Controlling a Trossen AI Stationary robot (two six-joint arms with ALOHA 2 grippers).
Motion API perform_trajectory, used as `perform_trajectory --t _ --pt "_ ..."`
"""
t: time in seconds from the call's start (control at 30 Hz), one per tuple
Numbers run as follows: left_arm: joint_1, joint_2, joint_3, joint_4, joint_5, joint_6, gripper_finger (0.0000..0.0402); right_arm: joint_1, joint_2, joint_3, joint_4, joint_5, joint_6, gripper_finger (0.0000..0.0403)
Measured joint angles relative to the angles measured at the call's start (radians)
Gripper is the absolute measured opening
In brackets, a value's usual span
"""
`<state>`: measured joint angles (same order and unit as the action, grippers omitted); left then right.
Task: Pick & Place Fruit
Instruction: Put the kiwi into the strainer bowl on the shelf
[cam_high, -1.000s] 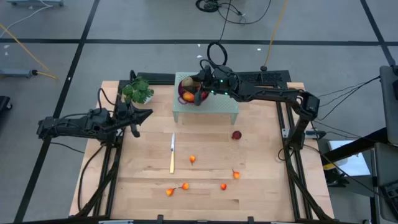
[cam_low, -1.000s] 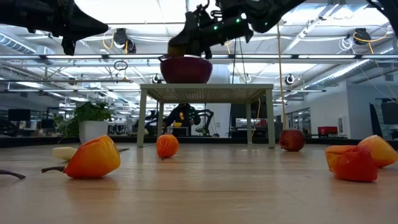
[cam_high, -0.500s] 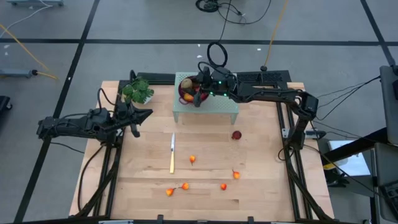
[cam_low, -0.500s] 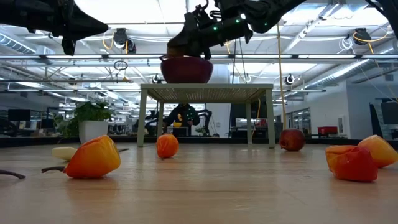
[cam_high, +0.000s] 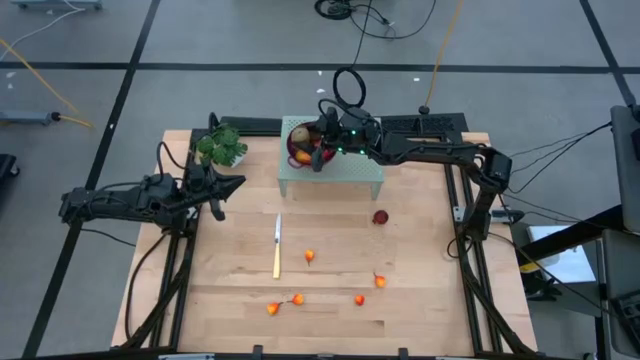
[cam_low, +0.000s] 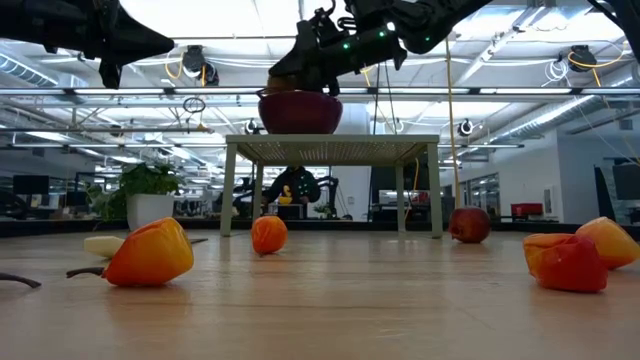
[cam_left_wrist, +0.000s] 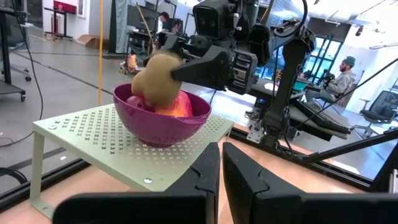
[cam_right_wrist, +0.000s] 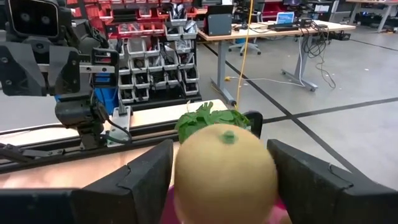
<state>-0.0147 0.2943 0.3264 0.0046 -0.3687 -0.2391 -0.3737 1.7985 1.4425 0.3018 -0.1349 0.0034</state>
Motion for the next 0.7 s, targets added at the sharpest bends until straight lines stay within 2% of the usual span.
perform_trajectory --t 0.23,0.7 --pt "0.0 0.0 0.0 0.0 0.0 0.0 0.0019 0.0 0.0 0.0 0.0 0.0 0.0 0.0269" --pt "0.0 0.0 0.0 -0.001 0.0 -0.001 0.0019 0.0 -0.051 -0.001 -0.013 0.025 -0.058 0.0265"
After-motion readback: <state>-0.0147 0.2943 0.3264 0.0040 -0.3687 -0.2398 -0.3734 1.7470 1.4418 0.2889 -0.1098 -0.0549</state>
